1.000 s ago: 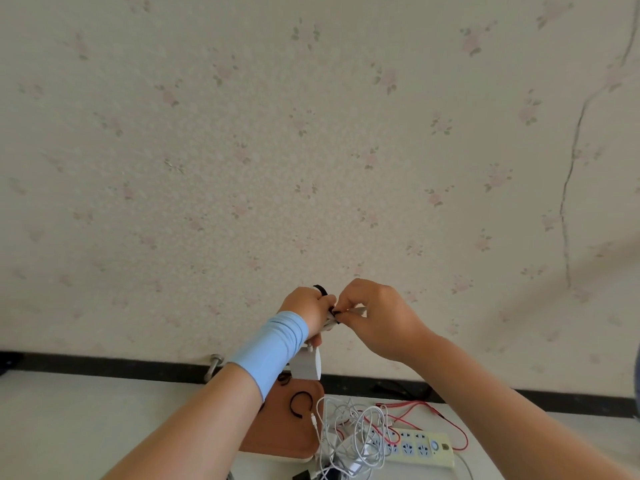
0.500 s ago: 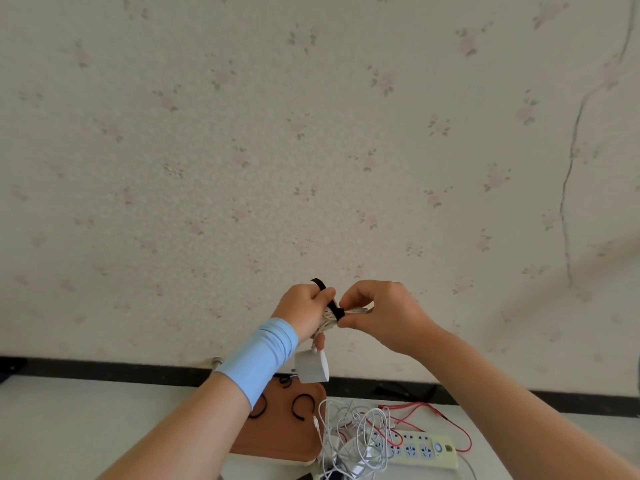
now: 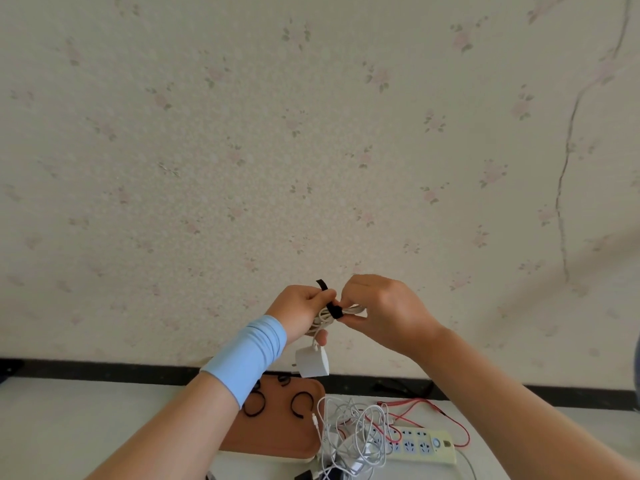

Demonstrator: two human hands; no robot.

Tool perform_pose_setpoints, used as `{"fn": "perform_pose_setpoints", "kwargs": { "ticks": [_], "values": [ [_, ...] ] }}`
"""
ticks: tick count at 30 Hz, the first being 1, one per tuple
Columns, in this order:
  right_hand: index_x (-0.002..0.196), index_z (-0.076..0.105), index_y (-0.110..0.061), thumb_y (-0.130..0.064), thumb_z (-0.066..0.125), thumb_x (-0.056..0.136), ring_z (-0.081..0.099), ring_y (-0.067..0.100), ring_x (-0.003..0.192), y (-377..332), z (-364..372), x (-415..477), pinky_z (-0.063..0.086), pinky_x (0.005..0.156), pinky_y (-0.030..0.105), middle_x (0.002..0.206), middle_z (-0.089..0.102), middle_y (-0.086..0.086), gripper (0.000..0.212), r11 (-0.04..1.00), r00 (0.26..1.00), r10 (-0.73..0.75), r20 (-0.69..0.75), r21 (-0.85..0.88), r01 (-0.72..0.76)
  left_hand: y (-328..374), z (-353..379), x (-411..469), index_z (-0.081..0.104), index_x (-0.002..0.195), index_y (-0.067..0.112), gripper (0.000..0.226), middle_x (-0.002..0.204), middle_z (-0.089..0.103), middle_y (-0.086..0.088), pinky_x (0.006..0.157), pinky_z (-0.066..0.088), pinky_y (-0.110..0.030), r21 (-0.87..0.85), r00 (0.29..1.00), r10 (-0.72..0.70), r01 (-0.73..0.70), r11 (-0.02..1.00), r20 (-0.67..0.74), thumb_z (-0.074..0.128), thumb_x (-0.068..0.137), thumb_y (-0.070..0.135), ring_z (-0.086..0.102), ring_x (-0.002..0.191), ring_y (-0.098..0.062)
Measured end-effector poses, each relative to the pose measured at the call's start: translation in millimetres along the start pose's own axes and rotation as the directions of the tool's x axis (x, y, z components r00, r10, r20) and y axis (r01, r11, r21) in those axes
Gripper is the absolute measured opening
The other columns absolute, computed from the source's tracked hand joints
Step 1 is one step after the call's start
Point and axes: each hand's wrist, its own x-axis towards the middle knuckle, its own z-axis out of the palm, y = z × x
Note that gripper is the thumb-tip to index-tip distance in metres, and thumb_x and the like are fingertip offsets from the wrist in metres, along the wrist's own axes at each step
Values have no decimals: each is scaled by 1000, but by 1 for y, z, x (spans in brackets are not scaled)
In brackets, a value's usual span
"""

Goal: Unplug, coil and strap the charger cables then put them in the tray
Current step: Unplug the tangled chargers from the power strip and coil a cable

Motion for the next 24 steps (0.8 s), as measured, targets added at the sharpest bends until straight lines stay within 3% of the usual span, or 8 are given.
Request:
{"fn": "perform_pose_setpoints", "kwargs": {
  "ticks": [2,4,6,8,12,15,19,24],
  "values": [
    [94,67,-24,-31,86,76,59,9,76,-6,-4,2,48,63,26,92,61,-12,28,952,960,248,130,150,-267,0,0,0,69,86,3,40,68,68,-13,71,57,-30,54,999,31,-30,998,-15,52,100,35,66,57,-23],
    [114,60,-32,-49,80,78,64,6,84,-12,-13,7,47,64,20,104,62,-15,45,755,766,514,387,220,-617,2,1,-2,68,80,5,39,56,64,-7,58,49,-20,117,995,85,-80,990,-47,50,101,34,62,45,-15],
    [117,60,-22,-53,67,90,70,14,75,-15,-20,12,51,60,25,102,71,-3,42,479,553,586,592,297,-826,4,2,-3,62,69,7,42,53,60,-3,56,49,-25,148,985,149,-135,980,-89,52,100,33,61,43,-16],
    [109,69,-12,-45,60,98,68,20,69,-13,-25,13,53,60,33,94,77,7,36,320,472,569,673,347,-882,4,4,-4,59,66,7,44,52,56,0,52,46,-21,199,970,207,-180,963,-128,52,100,33,58,41,-11],
    [105,76,-7,-26,67,97,68,16,75,-5,-30,10,53,62,27,94,77,8,22,228,496,509,704,445,-866,5,5,-7,65,73,7,39,61,63,0,56,51,-19,226,956,277,-251,941,-92,55,98,34,63,47,-12],
    [100,77,-7,-15,71,93,70,14,74,-5,-30,8,56,65,26,90,77,8,12,338,530,511,676,409,-848,6,0,-7,71,81,6,30,81,70,-4,62,58,-29,101,975,219,-221,970,29,61,96,29,71,58,-17],
    [95,77,-6,-9,76,88,70,14,65,-11,-27,10,58,64,23,72,74,5,7,431,573,532,624,383,-817,4,-10,-8,76,74,9,26,61,69,2,52,44,-14,131,981,182,-190,973,71,70,89,30,61,51,-7],
    [88,77,-8,-8,78,85,73,15,66,-15,-31,13,57,65,19,71,75,6,3,457,632,552,544,437,-775,4,-9,-8,78,87,8,18,80,76,-11,68,59,-29,-184,997,41,-29,982,61,75,84,26,74,70,-27]
  ]
}}
